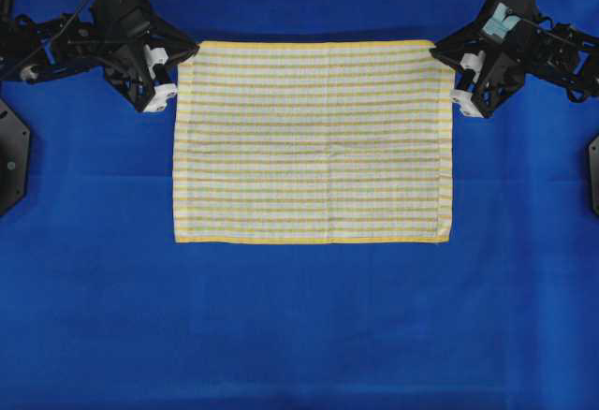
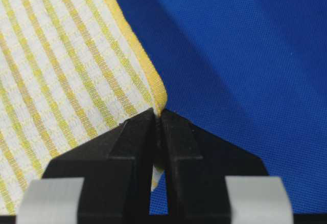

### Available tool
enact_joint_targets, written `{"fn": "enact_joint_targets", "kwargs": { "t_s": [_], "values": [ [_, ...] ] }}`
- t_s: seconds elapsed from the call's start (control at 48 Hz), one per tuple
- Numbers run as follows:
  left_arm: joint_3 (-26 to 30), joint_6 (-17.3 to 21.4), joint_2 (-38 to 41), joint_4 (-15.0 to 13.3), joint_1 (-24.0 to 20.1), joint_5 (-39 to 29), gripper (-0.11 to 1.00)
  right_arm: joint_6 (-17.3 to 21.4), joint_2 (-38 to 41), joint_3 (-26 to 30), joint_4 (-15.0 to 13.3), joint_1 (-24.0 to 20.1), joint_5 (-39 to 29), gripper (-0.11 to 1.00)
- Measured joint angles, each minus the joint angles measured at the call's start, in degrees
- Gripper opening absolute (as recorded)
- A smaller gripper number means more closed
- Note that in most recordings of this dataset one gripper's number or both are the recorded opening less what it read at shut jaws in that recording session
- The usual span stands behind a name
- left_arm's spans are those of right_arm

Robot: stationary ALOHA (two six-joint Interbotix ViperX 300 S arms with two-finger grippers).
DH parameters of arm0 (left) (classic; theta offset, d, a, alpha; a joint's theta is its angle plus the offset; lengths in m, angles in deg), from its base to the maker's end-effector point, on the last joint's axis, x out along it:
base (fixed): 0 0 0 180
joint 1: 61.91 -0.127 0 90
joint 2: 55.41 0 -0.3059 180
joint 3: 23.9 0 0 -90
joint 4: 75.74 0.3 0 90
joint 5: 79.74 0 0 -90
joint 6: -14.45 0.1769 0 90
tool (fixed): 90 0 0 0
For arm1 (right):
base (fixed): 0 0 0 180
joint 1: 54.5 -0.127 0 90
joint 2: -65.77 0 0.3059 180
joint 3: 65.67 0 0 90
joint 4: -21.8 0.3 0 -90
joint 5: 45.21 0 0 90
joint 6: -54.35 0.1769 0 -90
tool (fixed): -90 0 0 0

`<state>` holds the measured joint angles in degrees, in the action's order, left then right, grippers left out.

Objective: Fold the yellow towel.
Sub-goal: 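Lift the top corners and fold them down toward the bottom edge, then release both grippers onto the folded towel's bottom edge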

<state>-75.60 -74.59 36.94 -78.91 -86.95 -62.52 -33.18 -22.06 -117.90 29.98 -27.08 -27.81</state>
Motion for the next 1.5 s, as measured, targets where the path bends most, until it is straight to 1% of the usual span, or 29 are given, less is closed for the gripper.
{"fn": "enact_joint_targets", "kwargs": {
  "t_s": [0.104,0.313,0.542,0.667,0.834,0.917,1.021,1.188,1.501],
  "values": [
    [-0.5,-0.4,-1.5,0.0,1.6,-0.7,0.03,0.3,-1.1,-0.4,0.0,-0.6,-1.0,0.03],
    [-1.8,-3.0,-4.1,0.0,7.1,-2.2,0.03,1.4,-3.7,-2.0,0.4,-5.2,-2.2,0.03],
    [-3.2,-6.9,-5.8,0.0,15.3,-2.3,0.03,4.4,-7.1,-4.4,1.5,-12.4,-2.8,0.03],
    [-3.6,-10.5,-6.2,0.0,21.4,-2.3,0.03,6.8,-9.0,-5.4,2.1,-17.0,-2.8,0.03],
    [-3.5,-14.4,-6.2,0.0,28.0,-2.3,0.03,9.7,-9.8,-6.0,3.3,-22.9,-2.9,0.03],
    [-3.6,-16.3,-6.2,0.0,30.4,-2.3,0.03,10.5,-9.8,-6.0,3.9,-25.8,-2.9,0.03],
    [-3.6,-17.9,-6.2,-0.1,32.8,-2.3,0.03,11.5,-9.8,-6.0,4.7,-28.7,-2.9,0.03],
    [-3.6,-18.3,-6.3,-0.1,34.6,-2.6,0.03,11.8,-9.6,-6.0,6.5,-31.3,-2.9,0.03],
    [-3.9,-18.3,-7.6,0.0,35.2,-5.2,0.03,11.9,-7.1,-4.6,8.5,-33.7,-2.8,0.03]
  ]
}}
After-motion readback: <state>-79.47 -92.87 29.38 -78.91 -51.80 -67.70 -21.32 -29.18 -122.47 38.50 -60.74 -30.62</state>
